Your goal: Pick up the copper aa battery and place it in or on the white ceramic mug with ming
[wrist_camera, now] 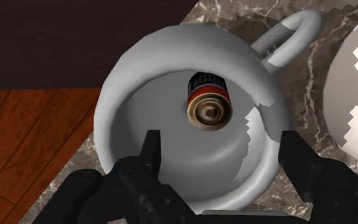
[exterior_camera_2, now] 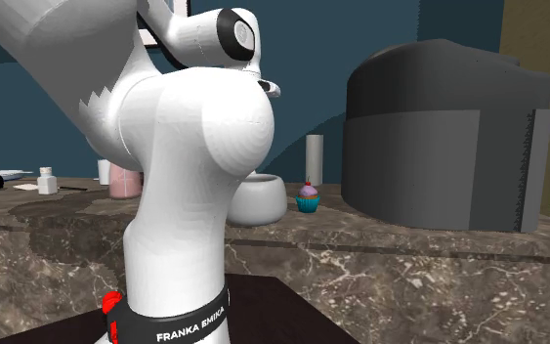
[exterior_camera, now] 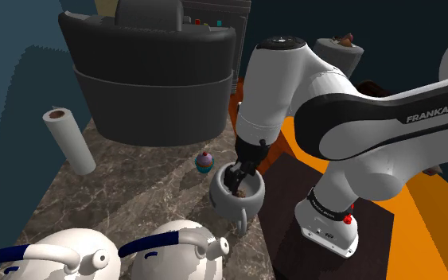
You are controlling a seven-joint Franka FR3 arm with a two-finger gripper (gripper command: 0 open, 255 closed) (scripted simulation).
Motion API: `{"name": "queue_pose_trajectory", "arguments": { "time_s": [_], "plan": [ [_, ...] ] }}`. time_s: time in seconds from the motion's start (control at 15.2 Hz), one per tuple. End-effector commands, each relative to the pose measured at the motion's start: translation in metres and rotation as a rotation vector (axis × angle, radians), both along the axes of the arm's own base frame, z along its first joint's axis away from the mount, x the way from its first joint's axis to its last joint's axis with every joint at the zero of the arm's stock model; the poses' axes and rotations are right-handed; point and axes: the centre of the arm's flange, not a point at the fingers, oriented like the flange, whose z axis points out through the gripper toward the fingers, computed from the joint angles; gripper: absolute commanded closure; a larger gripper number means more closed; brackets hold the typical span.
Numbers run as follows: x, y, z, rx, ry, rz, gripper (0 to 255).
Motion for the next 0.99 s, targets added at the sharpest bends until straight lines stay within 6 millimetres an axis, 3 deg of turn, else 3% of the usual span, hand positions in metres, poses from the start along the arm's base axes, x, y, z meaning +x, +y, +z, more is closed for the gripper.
{"name": "queue_pose_trajectory", "arguments": {
  "time_s": [0.0,0.2,0.46,0.92],
  "plan": [
    [0.000,0.000,0.000,0.000,0.000,0.000,0],
    [0.000,0.000,0.000,0.000,0.000,0.000,0],
    [0.000,0.000,0.050,0.000,0.000,0.000,0],
    [0.000,0.000,0.050,0.000,0.000,0.000,0]
  ]
}}
